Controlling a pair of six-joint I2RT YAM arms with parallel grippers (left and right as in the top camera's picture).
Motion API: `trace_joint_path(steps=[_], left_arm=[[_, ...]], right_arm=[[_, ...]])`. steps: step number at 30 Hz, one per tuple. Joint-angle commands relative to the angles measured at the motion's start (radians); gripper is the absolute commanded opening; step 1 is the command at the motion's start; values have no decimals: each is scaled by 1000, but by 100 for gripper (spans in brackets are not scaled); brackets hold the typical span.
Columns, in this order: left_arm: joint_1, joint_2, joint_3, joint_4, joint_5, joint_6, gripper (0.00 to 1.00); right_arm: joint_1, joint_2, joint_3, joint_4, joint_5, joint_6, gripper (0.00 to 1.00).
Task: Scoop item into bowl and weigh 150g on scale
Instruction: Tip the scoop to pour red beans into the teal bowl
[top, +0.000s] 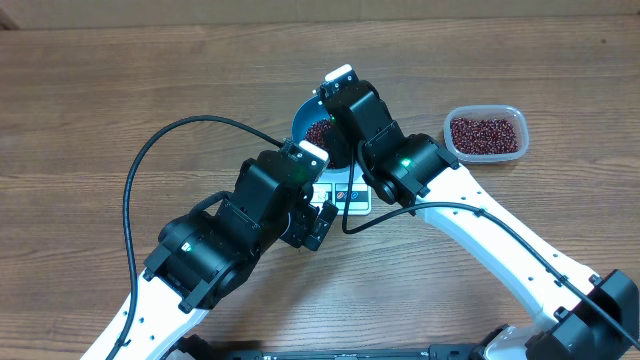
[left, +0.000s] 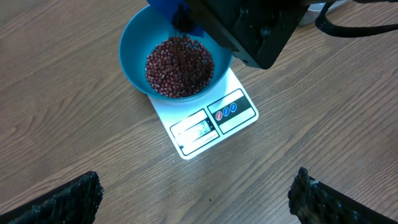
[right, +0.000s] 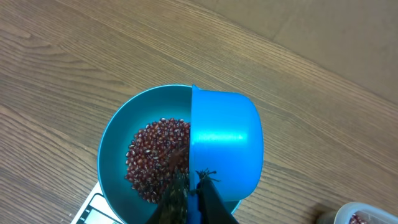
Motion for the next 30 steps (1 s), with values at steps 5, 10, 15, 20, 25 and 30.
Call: trace_joint_path(steps=[5,10,15,20,25,30], left_arm=[[2,5,-11,0,12,-14,100],[2,5,-11,0,12,-14,99],[2,5,-11,0,12,-14,100],[2,5,-11,0,12,-14,99],[2,5,-11,0,12,-14,99],[2,5,-11,0,12,-14,100]], right_arm=[[3,-31,18,2,22,-36,4],[3,-31,18,-8,22,-62,4],[3,-31,18,-11,22,-62,4],[3,-31,18,20,37,2,4],[-10,-33,37,63,45,112,4],[-65,-33,59,71,54,189,4]])
